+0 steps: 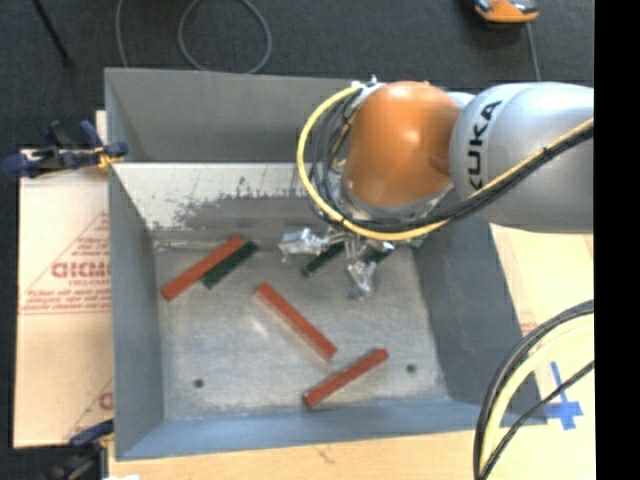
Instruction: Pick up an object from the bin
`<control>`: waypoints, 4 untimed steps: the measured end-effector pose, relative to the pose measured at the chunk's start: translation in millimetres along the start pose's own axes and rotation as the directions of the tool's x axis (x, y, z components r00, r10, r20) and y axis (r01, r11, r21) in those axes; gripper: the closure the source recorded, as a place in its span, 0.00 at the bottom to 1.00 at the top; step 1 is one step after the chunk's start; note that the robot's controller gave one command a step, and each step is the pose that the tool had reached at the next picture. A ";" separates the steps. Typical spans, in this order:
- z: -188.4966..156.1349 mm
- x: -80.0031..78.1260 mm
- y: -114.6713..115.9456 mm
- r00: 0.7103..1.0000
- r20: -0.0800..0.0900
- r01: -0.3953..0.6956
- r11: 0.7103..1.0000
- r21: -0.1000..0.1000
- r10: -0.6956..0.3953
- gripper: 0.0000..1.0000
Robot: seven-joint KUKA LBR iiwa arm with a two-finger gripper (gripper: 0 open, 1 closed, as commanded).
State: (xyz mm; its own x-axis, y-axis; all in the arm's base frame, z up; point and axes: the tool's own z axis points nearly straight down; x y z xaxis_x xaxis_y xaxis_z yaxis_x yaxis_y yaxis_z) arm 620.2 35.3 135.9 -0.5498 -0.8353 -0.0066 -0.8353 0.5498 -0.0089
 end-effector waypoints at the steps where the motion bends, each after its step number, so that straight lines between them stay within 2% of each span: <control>1: 51.9 22.5 -36.1 0.991 -0.003 -0.133 0.991 -0.006 0.133 0.00; 2: -28.8 0.1 -24.5 0.935 0.003 -0.354 0.935 -0.002 0.354 0.00; 3: 55.8 55.4 -73.7 0.990 -0.006 -0.139 0.990 -0.003 0.139 0.00; 4: 53.8 53.2 -73.4 0.990 -0.001 -0.142 0.990 -0.004 0.142 1.00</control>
Offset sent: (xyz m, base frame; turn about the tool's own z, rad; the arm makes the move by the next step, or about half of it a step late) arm 0.0168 -0.0377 -0.0527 0.1323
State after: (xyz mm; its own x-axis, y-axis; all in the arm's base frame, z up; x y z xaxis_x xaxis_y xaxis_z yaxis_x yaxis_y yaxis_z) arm 652.9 -49.5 82.4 -0.6627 -0.7488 -0.0064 -0.7488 0.6628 -0.0040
